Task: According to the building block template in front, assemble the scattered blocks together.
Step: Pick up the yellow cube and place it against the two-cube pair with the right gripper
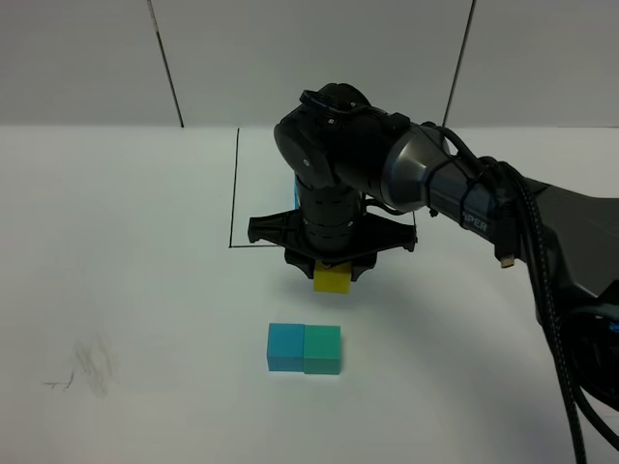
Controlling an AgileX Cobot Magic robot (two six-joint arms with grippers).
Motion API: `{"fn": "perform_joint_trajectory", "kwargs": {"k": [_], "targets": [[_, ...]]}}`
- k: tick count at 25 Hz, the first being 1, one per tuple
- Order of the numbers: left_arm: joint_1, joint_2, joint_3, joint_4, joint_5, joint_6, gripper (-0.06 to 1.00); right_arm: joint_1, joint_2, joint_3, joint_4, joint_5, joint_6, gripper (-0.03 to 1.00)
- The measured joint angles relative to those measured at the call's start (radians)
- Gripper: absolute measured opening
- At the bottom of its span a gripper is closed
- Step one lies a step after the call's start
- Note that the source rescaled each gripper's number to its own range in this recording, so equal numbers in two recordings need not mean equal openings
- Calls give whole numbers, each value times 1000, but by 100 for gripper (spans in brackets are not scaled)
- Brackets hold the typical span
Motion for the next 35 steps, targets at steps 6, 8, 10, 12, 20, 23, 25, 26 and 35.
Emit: {"fn": "perform_joint_trajectory", "kwargs": {"k": [6,8,10,12,20,23,25,26,35], "targets": [[0,0,0,0,0,0,37,54,31,0,-73,-9,65,31],[0,0,0,1,0,0,37,57,33,0,-75,-10,70,31],[0,0,0,16,0,0,37,57,38,0,-77,-4,72,31],[0,0,0,39,0,0,37,57,40,0,-77,4,73,31],[0,0,0,77,-1,0,37,57,41,21,-69,3,75,31],[0,0,0,77,-1,0,37,61,41,21,-70,3,75,31],[0,0,0,78,-1,0,37,69,41,21,-75,3,76,31],[0,0,0,78,-2,0,37,73,41,21,-77,2,77,31],[0,0,0,79,-3,0,37,77,51,41,-78,1,94,31]]}}
